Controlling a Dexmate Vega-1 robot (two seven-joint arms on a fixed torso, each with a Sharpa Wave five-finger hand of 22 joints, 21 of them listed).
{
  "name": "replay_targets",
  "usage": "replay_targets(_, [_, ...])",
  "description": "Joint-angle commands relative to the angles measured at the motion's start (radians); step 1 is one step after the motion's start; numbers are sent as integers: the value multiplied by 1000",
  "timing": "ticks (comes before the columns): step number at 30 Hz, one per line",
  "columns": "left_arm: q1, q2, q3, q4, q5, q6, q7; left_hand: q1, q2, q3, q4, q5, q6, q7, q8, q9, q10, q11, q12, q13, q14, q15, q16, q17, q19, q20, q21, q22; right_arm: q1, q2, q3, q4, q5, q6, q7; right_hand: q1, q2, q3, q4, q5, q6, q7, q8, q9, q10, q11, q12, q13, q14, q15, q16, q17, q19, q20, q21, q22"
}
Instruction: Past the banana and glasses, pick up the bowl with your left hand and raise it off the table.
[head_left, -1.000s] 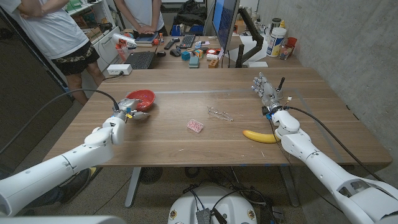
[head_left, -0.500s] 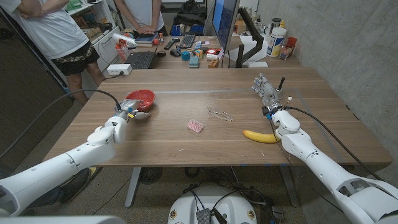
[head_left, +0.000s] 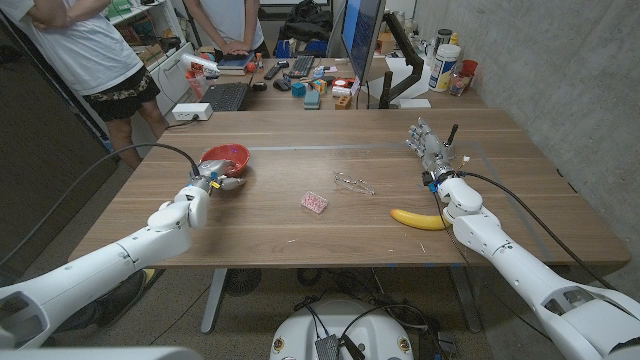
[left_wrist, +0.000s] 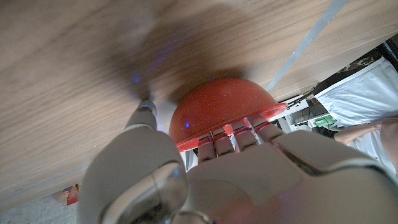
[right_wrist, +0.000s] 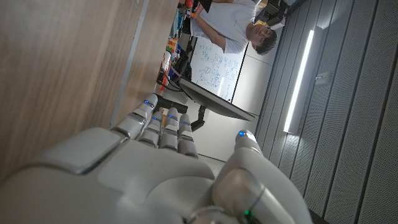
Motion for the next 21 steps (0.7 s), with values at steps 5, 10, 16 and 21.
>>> replay_targets(5, [10, -29, 1, 8, 16, 44, 66, 167, 30, 43, -47, -10, 117, -49, 40, 4, 165, -47, 41, 19, 179, -126, 49, 16, 254, -56, 108, 12, 0, 1, 1, 5, 5, 5, 7, 4, -6, -3, 1, 6, 4, -8, 4, 4, 10, -1, -2, 6, 8, 3, 3, 3, 6, 2, 5, 3])
replay_targets(10, [23, -33, -10, -5, 2, 61, 81, 270, 51, 71, -46, -60, 213, -54, 68, 7, 287, -46, 62, 31, 310, -168, 65, 7, 396, -86, 163, 1, 1, 2, 0, 9, 7, 6, 14, 4, -6, -3, 1, 6, 4, -8, 4, 4, 9, -1, -3, 6, 7, 4, 3, 3, 6, 2, 5, 3])
replay_targets(16, [44, -39, -26, -11, -19, 63, 122, 347, 62, 87, -33, -119, 343, -60, 102, 10, 407, -40, 79, 52, 486, -185, 86, 16, 539, -128, 219, -7, 7, 4, -4, 16, 5, 4, 19, 4, -6, -4, 2, 6, 4, -8, 4, 4, 8, -2, -3, 6, 7, 3, 3, 3, 6, 2, 5, 3])
replay_targets(21, [53, -44, -33, -12, -30, 65, 148, 376, 62, 89, -29, -125, 432, -60, 129, 10, 490, -43, 98, 80, 587, -188, 108, 36, 620, -142, 256, -6, 17, 10, -9, 29, 4, 8, 29, 4, -6, -4, 1, 6, 4, -8, 4, 4, 7, -3, -3, 6, 7, 3, 3, 3, 6, 1, 5, 3])
